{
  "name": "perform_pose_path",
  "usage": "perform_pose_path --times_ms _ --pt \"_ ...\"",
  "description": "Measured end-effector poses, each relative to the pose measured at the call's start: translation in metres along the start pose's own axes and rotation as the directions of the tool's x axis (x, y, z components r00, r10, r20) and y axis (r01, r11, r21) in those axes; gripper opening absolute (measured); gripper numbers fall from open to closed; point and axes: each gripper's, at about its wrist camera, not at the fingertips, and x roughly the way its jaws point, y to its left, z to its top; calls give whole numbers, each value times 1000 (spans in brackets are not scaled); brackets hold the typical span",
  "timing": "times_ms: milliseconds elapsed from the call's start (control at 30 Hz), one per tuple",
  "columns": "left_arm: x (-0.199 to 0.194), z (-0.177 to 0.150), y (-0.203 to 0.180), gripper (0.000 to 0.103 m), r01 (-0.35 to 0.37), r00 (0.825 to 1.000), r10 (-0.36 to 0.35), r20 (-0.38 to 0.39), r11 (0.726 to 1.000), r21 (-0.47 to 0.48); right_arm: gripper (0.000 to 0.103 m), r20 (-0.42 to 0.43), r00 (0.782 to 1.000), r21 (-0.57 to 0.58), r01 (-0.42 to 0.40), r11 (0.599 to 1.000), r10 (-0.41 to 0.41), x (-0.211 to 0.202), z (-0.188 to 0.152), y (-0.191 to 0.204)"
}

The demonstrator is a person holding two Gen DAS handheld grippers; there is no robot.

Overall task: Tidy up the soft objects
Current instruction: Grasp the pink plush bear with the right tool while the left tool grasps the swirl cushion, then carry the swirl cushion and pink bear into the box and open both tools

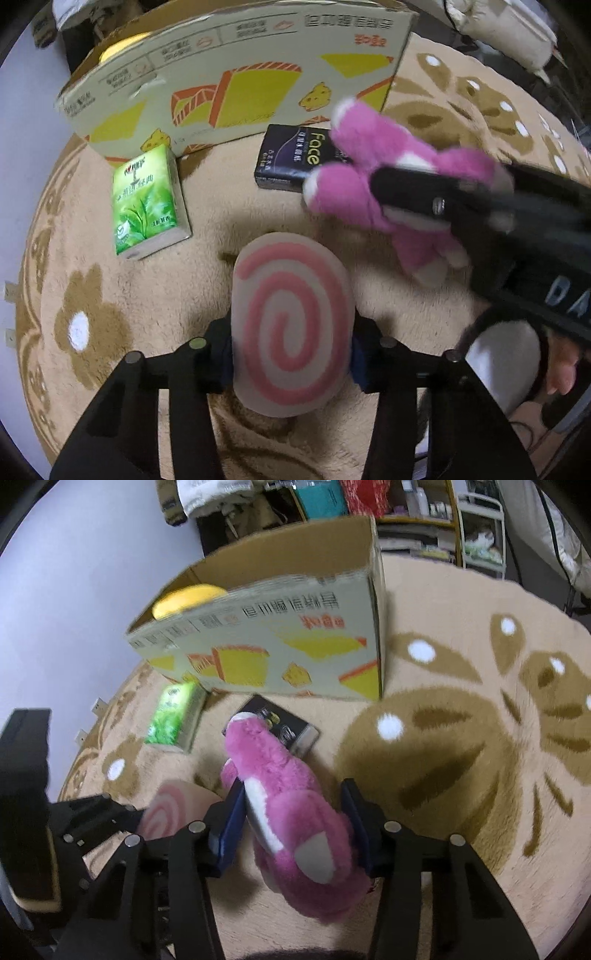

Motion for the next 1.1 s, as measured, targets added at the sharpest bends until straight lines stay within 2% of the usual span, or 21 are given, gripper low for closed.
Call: perform_pose_path --times_ms 133,200,267,400,600,733,867,967,1100 --pt "-6 -5 2 42 -23 999 23 22 1000 -4 53 55 998 6 0 1000 -1 -17 4 1" --pt "-10 -6 7 42 -67 997 68 42 998 -19 53 83 997 10 5 1000 -6 -27 5 1" --pt "-21 -7 12 42 -104 991 107 78 994 -43 53 120 993 13 11 1000 -12 -39 7 1" --pt "-47 -6 23 43 -104 979 117 169 991 -87 53 219 975 8 30 1000 -31 -66 11 7" --pt "-84 3 26 43 -144 937 174 304 982 -118 53 335 941 -40 56 998 -40 -99 20 24" --pt "-108 11 36 43 -112 913 156 377 984 -136 53 394 918 -52 65 997 -39 -111 31 31" --pt "-138 23 45 43 -132 866 191 462 979 -157 54 448 893 -71 71 995 -32 -122 39 35" --pt "-153 36 52 44 -143 838 207 505 976 -163 54 465 885 -84 74 994 -27 -126 49 37" --pt "-167 55 52 44 -173 813 236 531 971 -167 54 479 877 -99 95 990 -36 -126 62 38"
